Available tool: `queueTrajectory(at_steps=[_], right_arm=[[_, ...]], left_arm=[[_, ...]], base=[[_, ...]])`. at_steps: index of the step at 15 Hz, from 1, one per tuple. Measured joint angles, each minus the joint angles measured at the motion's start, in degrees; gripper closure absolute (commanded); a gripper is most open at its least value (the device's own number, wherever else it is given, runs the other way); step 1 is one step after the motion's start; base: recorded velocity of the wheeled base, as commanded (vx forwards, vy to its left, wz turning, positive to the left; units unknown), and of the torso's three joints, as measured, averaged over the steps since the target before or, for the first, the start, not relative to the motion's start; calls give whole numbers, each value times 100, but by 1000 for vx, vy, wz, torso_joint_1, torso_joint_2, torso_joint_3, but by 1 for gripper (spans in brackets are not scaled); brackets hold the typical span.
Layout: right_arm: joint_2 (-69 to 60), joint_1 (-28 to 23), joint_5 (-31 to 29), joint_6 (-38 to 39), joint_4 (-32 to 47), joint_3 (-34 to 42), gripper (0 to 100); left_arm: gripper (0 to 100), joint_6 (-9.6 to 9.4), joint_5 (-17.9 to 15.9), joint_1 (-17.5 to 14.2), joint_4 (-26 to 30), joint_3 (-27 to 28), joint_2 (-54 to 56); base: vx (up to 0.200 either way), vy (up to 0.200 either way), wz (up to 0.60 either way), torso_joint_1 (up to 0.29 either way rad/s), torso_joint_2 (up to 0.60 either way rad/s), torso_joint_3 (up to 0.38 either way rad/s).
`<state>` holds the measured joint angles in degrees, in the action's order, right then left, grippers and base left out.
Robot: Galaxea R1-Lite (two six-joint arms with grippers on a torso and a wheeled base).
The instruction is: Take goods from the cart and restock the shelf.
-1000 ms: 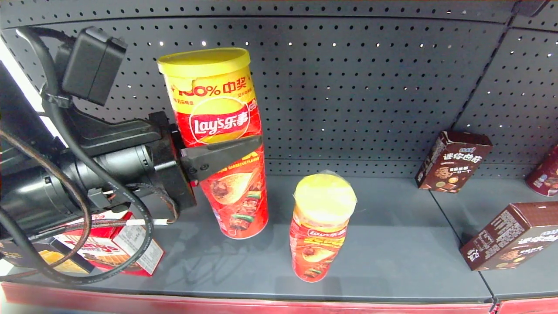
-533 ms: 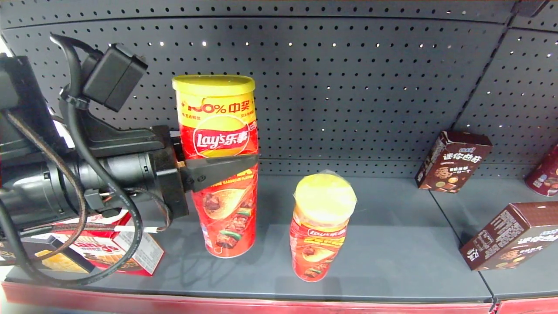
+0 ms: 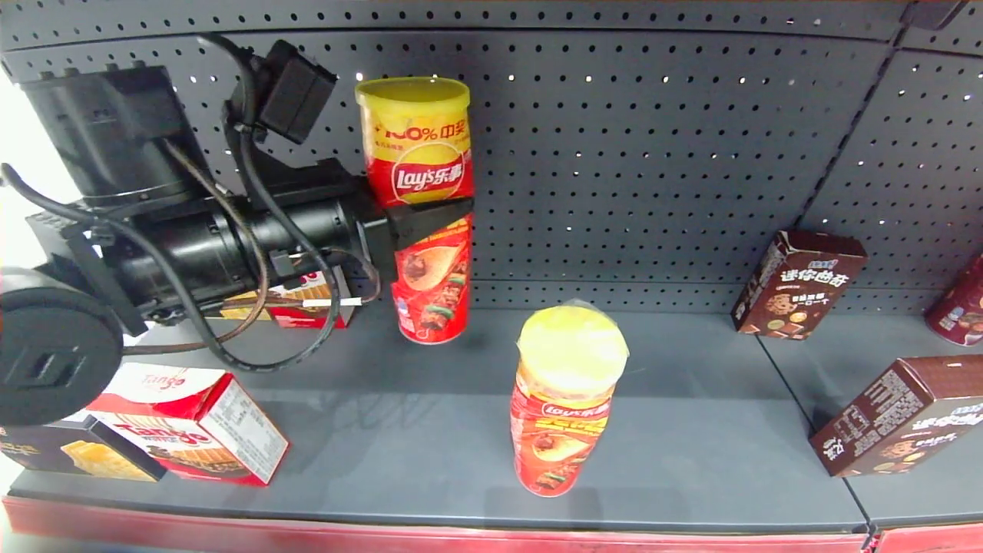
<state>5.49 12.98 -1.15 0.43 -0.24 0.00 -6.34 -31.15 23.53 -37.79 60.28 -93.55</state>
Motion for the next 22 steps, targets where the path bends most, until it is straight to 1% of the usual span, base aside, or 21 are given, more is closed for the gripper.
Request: queueTrajectory(at_steps=[3,6,12,15,17,22], right_arm=[[2,0,2,0,2,0,0],[2,0,0,-5,0,0,0],[5,0,0,0,0,0,0],[7,0,0,0,0,0,0],[7,0,0,1,2,0,0],[10,0,0,0,0,0,0]], left_arm=[[100,-20,15,127,-79,479,-601],[100,11,-27,271,-386,864,-1235],[100,22,-51,238,-521,1491,-2192],[100,95,-57,244,-699,1788,-2561],[100,115,-52,249,-714,1898,-2742],[100,128,-46,276,-917,1910,-2933]], base=[[0,0,0,0,0,0],[0,0,0,0,0,0],[0,0,0,0,0,0],[0,0,0,0,0,0],[0,0,0,0,0,0],[0,0,0,0,0,0]])
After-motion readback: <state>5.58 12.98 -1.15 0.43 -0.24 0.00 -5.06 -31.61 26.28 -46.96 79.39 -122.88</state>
